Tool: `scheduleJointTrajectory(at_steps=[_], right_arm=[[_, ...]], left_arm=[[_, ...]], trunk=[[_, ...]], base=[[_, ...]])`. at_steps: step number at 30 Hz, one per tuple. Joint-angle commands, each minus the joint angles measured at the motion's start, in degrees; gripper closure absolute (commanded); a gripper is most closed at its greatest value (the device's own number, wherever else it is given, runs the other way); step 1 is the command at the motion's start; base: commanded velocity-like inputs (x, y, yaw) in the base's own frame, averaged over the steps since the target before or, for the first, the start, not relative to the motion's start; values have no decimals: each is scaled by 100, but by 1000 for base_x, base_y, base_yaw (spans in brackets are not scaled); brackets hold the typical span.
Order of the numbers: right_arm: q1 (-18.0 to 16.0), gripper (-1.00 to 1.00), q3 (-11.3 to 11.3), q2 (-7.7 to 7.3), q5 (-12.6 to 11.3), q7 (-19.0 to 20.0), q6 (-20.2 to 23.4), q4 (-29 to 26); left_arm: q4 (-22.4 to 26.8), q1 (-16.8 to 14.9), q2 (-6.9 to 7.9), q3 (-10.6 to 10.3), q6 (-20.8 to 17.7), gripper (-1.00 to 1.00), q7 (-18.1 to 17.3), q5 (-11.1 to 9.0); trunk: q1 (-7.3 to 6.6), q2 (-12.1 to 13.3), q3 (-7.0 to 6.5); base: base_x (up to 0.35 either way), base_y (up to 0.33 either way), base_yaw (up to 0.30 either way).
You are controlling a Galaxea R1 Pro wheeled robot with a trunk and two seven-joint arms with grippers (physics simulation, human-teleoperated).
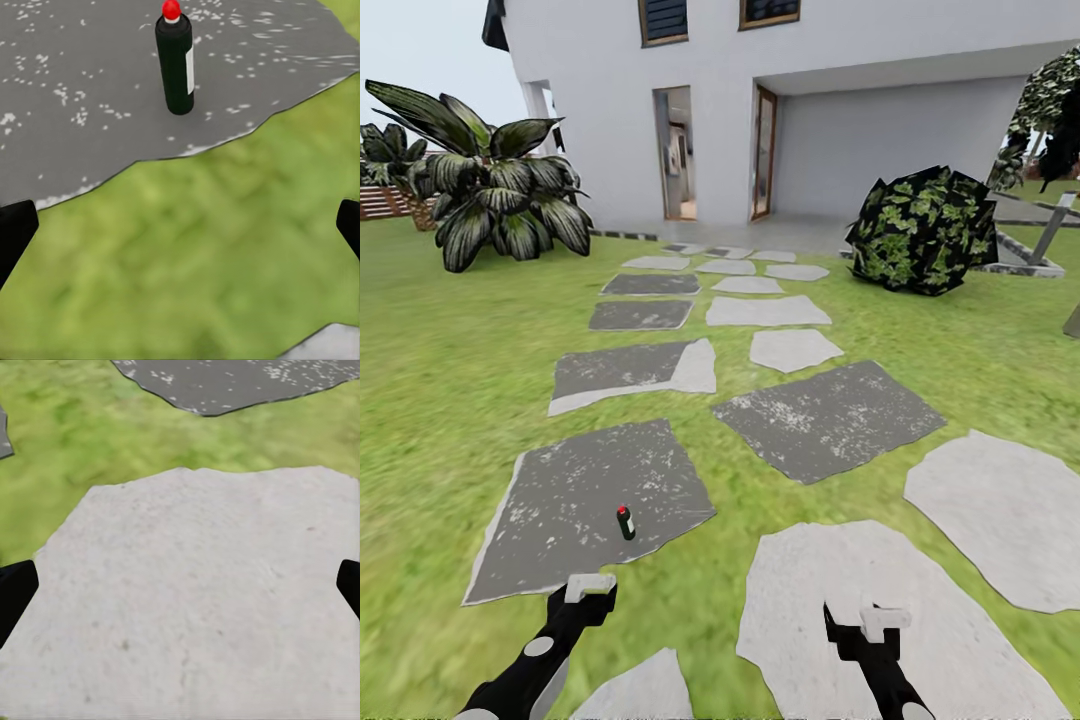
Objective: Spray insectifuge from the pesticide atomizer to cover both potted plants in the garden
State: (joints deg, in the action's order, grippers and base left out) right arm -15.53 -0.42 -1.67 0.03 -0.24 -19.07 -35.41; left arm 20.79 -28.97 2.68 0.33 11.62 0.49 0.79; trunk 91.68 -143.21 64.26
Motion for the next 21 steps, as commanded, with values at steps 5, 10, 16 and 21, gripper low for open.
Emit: scheduleJointTrajectory(at_steps=[5, 10, 16, 21], right_arm=[[-3, -100, -2, 0, -1, 4, -17, 0], [-3, -100, -2, 0, -3, 6, -17, -1], [-3, -100, -2, 0, -3, 6, -17, -4], [-3, -100, -2, 0, -3, 6, -17, -9]], left_arm=[[-4, -3, 1, 2, 18, -100, 6, 9], [-4, -3, 2, 2, 19, -100, 7, 9], [-4, -3, 3, 2, 23, -100, 5, 9], [-4, -3, 4, 2, 24, -100, 6, 9]], trunk=[[12, -10, 162], [25, -17, 318], [40, -25, 506], [53, -31, 663]], base=[[0, 0, 0], [0, 0, -36], [0, 0, -99], [0, 0, -120]])
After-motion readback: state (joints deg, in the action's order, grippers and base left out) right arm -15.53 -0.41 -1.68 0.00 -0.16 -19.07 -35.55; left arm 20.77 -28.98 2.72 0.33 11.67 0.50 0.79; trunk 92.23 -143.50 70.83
